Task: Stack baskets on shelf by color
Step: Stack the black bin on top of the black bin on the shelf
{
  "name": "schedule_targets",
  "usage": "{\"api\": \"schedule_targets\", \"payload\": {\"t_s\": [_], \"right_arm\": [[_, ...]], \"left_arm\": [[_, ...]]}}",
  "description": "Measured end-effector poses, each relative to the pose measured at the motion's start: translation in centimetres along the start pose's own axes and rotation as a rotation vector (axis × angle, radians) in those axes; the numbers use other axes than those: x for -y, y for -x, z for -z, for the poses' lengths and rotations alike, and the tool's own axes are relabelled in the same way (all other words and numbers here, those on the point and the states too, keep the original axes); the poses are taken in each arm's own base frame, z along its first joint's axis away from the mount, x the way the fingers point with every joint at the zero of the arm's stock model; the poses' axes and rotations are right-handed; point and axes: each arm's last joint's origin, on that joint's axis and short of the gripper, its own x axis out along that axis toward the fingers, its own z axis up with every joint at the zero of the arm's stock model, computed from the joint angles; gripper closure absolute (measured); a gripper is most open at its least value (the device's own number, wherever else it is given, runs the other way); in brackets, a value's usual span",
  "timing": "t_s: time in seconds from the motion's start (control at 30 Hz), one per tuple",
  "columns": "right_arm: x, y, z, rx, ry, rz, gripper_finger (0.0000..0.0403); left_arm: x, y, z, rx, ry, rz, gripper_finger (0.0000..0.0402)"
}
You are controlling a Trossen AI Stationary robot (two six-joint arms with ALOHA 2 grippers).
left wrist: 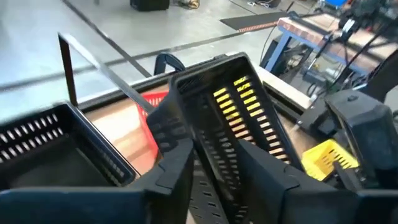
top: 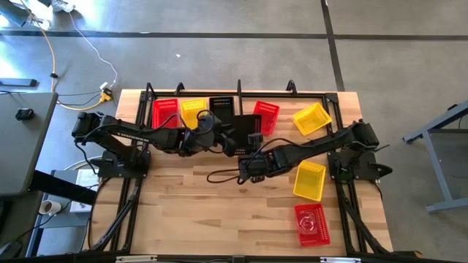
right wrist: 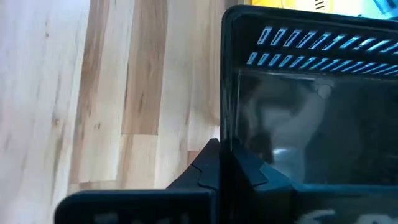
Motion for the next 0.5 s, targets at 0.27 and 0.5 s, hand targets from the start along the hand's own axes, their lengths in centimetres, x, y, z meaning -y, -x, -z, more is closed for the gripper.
{"api": "schedule_targets", "payload": {"t_s": [0.27,0.5], "right_arm": [[0.2,-0.3,0.0,0.0,-0.022,-0.061,0.0403],[0.9,-0.7,-0.1,0.017,-0.025,-0.057,0.0403]], "left_arm": [[-0.8,1.3,-1.9,0.045,-0.165,0.007,0.0245],[-2.2,3.9,-3.6,0.047,-0.263,0.002,0.0243]]}}
